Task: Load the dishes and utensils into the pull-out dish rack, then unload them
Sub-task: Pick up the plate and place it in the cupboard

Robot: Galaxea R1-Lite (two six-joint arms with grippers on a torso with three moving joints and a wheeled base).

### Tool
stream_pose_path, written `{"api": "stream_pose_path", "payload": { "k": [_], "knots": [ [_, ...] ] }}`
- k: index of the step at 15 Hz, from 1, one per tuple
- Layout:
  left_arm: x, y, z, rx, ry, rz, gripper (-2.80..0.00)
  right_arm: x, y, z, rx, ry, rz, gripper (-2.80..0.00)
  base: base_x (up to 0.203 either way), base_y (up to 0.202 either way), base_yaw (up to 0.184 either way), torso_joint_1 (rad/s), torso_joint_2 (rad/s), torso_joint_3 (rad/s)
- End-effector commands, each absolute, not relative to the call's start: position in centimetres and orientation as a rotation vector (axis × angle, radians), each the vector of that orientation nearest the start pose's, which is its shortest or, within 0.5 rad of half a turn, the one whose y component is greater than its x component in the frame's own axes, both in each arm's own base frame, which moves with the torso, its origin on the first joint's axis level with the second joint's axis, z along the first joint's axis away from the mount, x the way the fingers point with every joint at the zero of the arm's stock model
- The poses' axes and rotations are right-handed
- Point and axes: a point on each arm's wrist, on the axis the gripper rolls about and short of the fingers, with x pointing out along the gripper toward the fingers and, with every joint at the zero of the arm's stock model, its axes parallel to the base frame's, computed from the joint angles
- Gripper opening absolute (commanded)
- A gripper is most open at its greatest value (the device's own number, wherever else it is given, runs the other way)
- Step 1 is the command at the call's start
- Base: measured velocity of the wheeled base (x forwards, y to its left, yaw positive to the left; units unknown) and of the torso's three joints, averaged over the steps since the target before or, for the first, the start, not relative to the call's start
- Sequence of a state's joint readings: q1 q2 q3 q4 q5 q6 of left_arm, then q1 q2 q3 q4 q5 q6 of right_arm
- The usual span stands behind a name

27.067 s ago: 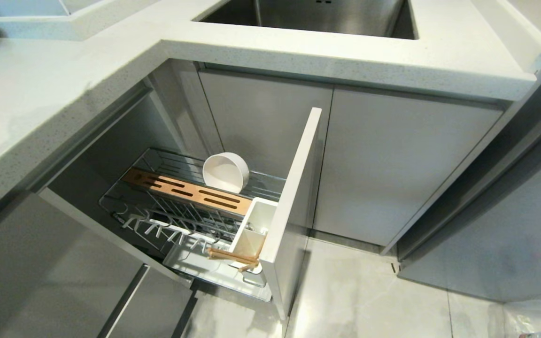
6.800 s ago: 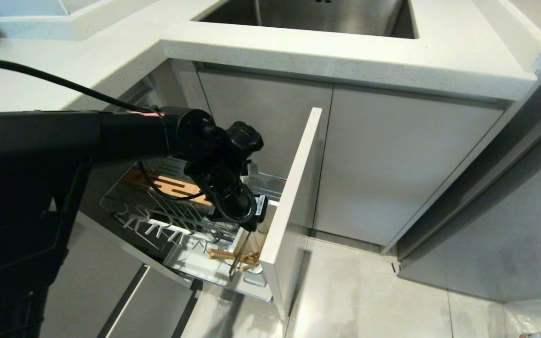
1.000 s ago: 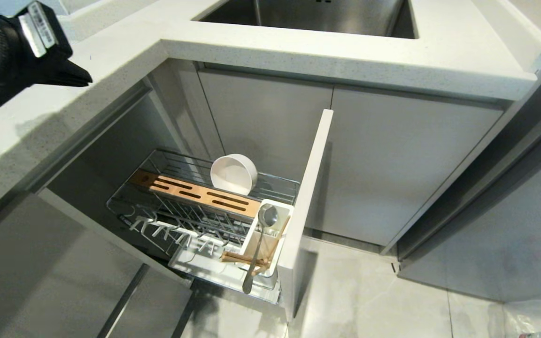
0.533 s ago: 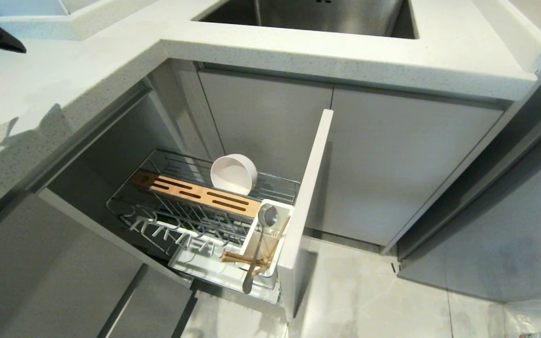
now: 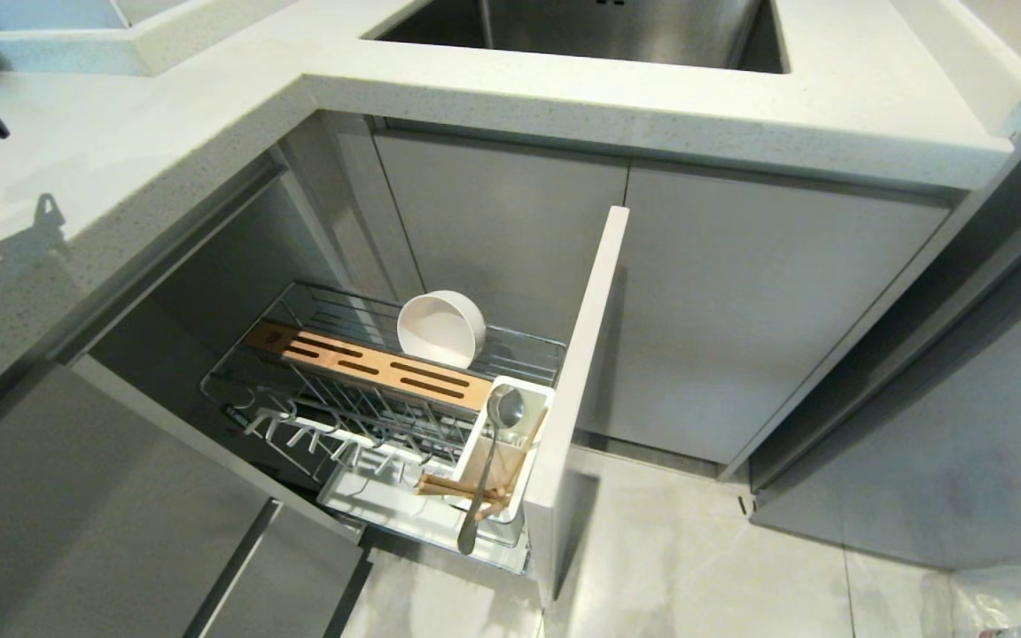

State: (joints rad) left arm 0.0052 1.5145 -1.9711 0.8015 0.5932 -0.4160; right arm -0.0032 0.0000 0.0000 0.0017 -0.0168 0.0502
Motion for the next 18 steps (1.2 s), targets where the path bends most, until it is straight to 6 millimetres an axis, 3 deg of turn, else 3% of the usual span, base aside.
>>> {"api": "stream_pose_path", "payload": {
  "k": [1,11,18],
  "knots": [
    [20.8,1.6,40.5,-0.283,0.236,0.676,0.0,-2.3,0.0,7.5,0.051,0.003,-0.02,-2.8,0.0,0.0,0.0,0.0,0.0,0.0],
    [22.5,4.0,39.3,-0.227,0.286,0.826,0.0,-2.3,0.0,7.5,0.051,0.003,-0.02,-2.8,0.0,0.0,0.0,0.0,0.0,0.0],
    [23.4,4.4,38.8,-0.212,0.312,0.839,0.0,-2.3,0.0,7.5,0.051,0.003,-0.02,-2.8,0.0,0.0,0.0,0.0,0.0,0.0]
  ]
}}
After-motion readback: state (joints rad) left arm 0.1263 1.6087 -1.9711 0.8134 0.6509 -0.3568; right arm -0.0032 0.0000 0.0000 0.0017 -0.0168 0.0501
